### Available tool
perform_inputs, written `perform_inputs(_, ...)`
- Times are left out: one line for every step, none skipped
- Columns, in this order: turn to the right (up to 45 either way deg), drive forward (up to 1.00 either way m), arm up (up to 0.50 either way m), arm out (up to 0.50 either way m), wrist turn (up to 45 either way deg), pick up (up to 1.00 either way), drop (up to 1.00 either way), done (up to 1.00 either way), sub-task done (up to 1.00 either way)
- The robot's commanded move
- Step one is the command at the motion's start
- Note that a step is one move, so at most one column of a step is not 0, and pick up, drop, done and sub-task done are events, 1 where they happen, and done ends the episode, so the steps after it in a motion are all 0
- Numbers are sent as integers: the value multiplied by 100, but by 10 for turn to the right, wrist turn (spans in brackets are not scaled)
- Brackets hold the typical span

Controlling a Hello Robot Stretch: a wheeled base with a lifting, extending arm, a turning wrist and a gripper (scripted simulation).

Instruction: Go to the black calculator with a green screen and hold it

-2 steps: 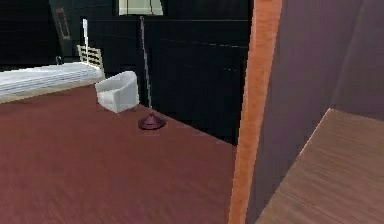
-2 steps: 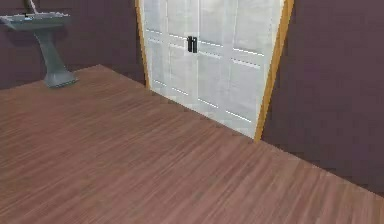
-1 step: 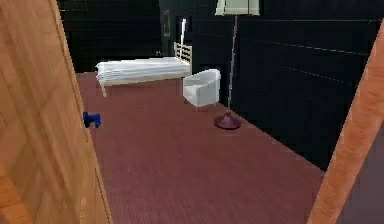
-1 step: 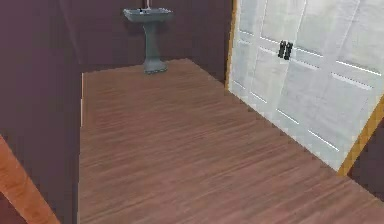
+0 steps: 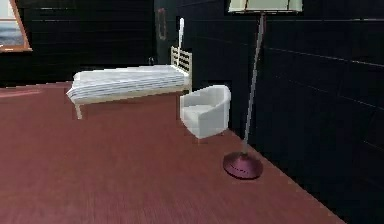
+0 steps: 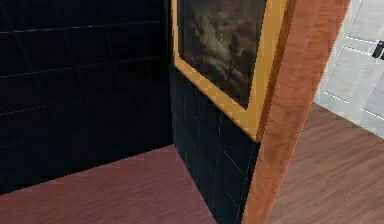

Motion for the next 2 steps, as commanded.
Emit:
perform_inputs(-150,0,0,0,0,0,0,0,0)
perform_inputs(0,5,0,0,0,0,0,0,0)
